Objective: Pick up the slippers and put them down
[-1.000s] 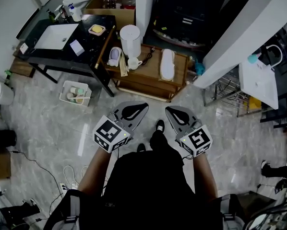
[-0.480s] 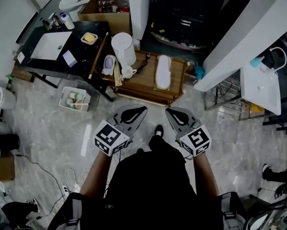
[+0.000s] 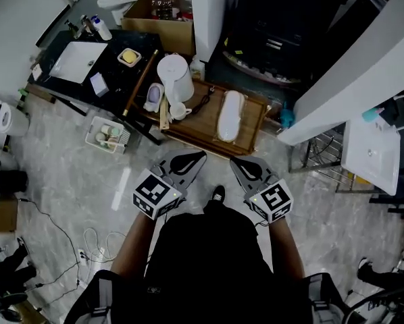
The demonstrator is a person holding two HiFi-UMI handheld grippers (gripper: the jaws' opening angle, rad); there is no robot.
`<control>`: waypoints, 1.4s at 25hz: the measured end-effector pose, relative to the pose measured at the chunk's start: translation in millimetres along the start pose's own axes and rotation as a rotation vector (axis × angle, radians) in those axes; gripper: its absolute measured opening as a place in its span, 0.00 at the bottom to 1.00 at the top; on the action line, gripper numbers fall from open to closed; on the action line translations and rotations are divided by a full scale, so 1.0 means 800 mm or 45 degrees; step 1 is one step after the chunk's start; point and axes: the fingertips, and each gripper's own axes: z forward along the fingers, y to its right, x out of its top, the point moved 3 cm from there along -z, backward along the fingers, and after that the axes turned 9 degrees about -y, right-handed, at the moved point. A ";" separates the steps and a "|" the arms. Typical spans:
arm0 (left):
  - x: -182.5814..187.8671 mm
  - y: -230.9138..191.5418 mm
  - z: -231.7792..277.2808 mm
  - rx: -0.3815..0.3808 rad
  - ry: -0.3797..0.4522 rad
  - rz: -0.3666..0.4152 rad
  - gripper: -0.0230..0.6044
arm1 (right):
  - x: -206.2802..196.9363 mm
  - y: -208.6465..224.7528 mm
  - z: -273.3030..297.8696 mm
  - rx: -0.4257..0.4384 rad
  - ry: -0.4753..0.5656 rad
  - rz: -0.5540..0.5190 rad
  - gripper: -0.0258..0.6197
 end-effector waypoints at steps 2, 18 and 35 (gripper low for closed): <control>0.005 -0.003 0.017 0.006 -0.009 -0.004 0.06 | -0.004 0.017 -0.001 0.010 -0.006 0.004 0.05; 0.027 -0.030 0.091 -0.004 -0.016 -0.017 0.06 | -0.003 0.100 0.012 0.017 -0.011 0.019 0.05; 0.042 -0.103 0.135 -0.197 -0.052 0.018 0.06 | 0.020 0.145 0.054 -0.119 0.000 0.156 0.05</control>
